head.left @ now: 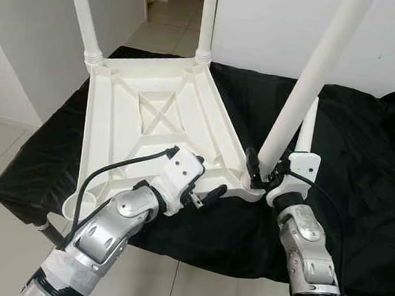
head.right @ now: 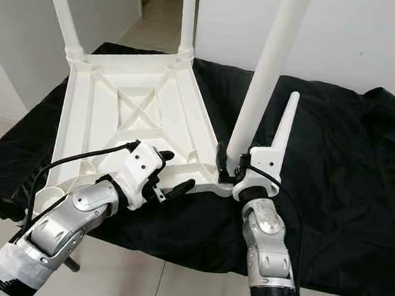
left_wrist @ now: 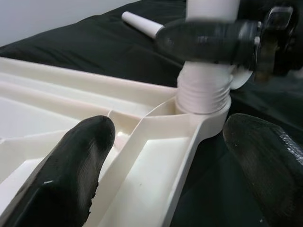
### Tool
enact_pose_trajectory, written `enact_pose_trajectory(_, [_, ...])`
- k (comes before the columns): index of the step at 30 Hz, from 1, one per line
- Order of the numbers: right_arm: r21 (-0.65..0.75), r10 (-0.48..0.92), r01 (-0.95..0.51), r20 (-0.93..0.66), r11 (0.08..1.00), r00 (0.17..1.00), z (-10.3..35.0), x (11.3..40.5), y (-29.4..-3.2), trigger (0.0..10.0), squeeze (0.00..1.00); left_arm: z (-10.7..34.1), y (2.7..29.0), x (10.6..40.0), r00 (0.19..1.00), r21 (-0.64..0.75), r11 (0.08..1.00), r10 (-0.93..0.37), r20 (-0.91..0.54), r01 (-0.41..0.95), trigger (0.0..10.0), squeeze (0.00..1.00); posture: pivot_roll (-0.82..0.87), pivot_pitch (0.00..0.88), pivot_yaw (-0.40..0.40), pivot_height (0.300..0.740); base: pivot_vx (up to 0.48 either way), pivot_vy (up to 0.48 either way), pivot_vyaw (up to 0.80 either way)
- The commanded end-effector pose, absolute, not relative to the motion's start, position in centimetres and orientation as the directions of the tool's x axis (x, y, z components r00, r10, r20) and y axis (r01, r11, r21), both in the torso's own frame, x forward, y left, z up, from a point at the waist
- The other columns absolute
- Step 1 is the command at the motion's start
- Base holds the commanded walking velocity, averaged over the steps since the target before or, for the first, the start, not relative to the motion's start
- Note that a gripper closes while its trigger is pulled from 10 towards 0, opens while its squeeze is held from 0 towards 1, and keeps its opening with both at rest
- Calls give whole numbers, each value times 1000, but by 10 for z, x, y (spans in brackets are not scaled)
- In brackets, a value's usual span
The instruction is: Building children table
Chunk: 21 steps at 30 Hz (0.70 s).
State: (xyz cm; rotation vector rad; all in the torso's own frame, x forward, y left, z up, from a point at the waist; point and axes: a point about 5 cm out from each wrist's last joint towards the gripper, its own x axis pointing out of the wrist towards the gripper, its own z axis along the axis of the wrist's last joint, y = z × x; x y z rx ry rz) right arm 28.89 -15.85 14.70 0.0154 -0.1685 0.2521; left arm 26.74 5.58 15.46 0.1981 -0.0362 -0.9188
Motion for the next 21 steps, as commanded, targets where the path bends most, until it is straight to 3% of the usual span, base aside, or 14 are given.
enact_pose_trajectory(1, [-10, 299, -302, 174, 953, 938, 147, 291, -160, 10000, 0, 153, 52, 263, 504, 189, 482, -859, -88, 855, 10000, 0, -78, 0, 11, 740, 0, 0, 0])
enact_pose_trajectory(11, [-60, 528, -525, 139, 849, 838, 142, 309, -161, 10000, 0, 153, 47, 262, 480, 209, 454, -872, -95, 866, 10000, 0, -70, 0, 16, 740, 0, 0, 0])
enact_pose_trajectory(18, [-78, 568, -562, 119, 823, 814, 141, 316, -161, 10000, 0, 154, 47, 262, 480, 215, 452, -872, -99, 866, 10000, 0, -65, 0, 15, 740, 0, 0, 0])
enact_pose_trajectory(19, [-81, 569, -563, 113, 822, 815, 141, 319, -163, 6667, 0, 154, 46, 262, 480, 217, 452, -871, -99, 865, 10000, 0, -64, 0, 12, 740, 0, 0, 0])
enact_pose_trajectory(20, [-81, 569, -563, 113, 822, 815, 141, 319, -163, 6667, 0, 154, 46, 262, 480, 217, 452, -871, -99, 865, 10000, 0, -64, 0, 12, 740, 0, 0, 0])
enact_pose_trajectory(21, [-85, 574, -568, 102, 819, 812, 139, 321, -165, 3333, 0, 154, 46, 262, 481, 218, 453, -871, -99, 864, 10000, 0, -64, 0, 11, 740, 0, 0, 0])
